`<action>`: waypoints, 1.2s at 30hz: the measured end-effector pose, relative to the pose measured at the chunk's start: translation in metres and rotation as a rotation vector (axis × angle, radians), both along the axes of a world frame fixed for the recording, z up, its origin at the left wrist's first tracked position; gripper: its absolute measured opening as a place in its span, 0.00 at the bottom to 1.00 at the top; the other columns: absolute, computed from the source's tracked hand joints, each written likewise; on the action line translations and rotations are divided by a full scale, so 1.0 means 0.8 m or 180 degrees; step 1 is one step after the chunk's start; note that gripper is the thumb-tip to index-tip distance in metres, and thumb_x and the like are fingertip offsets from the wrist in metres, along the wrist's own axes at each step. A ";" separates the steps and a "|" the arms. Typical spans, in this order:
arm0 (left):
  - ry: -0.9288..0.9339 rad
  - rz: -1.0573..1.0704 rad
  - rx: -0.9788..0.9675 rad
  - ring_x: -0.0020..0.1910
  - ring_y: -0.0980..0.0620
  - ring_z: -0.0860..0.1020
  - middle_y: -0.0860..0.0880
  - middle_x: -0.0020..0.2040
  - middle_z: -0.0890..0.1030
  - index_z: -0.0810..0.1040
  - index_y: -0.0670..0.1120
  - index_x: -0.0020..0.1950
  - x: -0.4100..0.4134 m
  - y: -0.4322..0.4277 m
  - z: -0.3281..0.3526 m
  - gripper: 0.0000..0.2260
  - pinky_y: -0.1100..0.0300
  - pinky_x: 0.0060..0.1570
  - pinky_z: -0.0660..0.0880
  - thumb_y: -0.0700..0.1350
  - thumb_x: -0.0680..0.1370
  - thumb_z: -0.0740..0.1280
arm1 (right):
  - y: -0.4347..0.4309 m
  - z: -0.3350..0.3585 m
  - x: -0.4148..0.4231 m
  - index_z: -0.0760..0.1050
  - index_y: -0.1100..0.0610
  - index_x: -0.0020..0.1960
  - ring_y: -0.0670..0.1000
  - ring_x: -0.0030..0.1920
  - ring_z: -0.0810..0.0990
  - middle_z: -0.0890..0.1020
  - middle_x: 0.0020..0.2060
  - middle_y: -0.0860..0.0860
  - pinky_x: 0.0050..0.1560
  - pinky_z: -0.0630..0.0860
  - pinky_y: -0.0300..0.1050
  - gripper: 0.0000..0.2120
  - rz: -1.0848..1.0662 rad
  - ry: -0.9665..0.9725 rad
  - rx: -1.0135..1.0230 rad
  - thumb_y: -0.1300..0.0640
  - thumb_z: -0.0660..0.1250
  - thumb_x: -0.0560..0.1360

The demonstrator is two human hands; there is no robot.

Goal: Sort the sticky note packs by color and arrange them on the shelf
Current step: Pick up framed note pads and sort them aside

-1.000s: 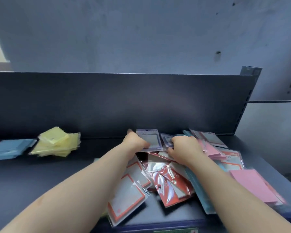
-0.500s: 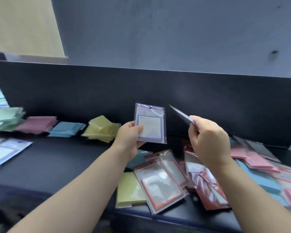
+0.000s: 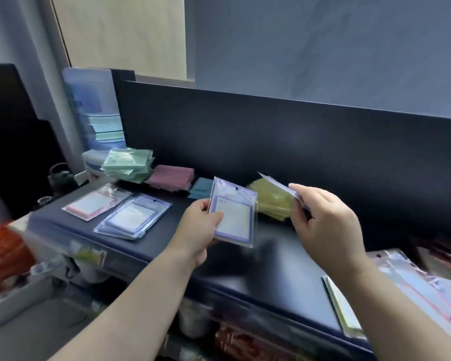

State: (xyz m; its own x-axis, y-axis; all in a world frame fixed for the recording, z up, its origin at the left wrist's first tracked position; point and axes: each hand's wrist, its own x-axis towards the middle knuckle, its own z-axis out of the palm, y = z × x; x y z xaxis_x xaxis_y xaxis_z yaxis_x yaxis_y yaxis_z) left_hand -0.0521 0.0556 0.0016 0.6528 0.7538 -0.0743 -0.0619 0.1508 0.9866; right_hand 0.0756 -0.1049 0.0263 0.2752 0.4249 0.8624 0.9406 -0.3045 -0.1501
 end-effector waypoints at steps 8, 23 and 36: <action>0.0261 -0.0004 0.0212 0.45 0.46 0.82 0.44 0.50 0.83 0.72 0.48 0.58 -0.064 0.088 -0.020 0.13 0.53 0.41 0.76 0.34 0.77 0.61 | 0.092 -0.023 -0.074 0.82 0.59 0.52 0.53 0.43 0.83 0.85 0.44 0.52 0.39 0.79 0.42 0.16 0.0112 0.0029 -0.0188 0.56 0.59 0.74; 0.1665 0.0508 0.1895 0.60 0.46 0.75 0.48 0.61 0.78 0.70 0.47 0.68 -0.144 0.210 -0.025 0.21 0.55 0.58 0.71 0.43 0.75 0.66 | 0.245 -0.039 -0.158 0.81 0.59 0.56 0.54 0.45 0.82 0.84 0.48 0.50 0.41 0.80 0.44 0.16 0.0724 -0.0077 -0.0641 0.59 0.60 0.73; 0.1542 0.0761 0.2530 0.63 0.47 0.72 0.47 0.63 0.77 0.73 0.45 0.67 -0.156 0.214 -0.017 0.17 0.50 0.65 0.69 0.40 0.79 0.58 | 0.269 -0.048 -0.183 0.76 0.55 0.61 0.53 0.61 0.73 0.79 0.59 0.50 0.61 0.71 0.49 0.20 0.0886 0.0718 -0.2193 0.43 0.62 0.77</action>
State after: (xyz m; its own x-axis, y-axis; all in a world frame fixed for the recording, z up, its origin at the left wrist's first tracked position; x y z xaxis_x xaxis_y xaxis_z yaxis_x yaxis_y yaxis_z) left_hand -0.1768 0.2271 -0.0122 0.5080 0.8094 0.2946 0.4371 -0.5370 0.7215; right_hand -0.0705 0.1101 -0.0120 0.2170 0.9242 0.3143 0.9654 -0.1555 -0.2095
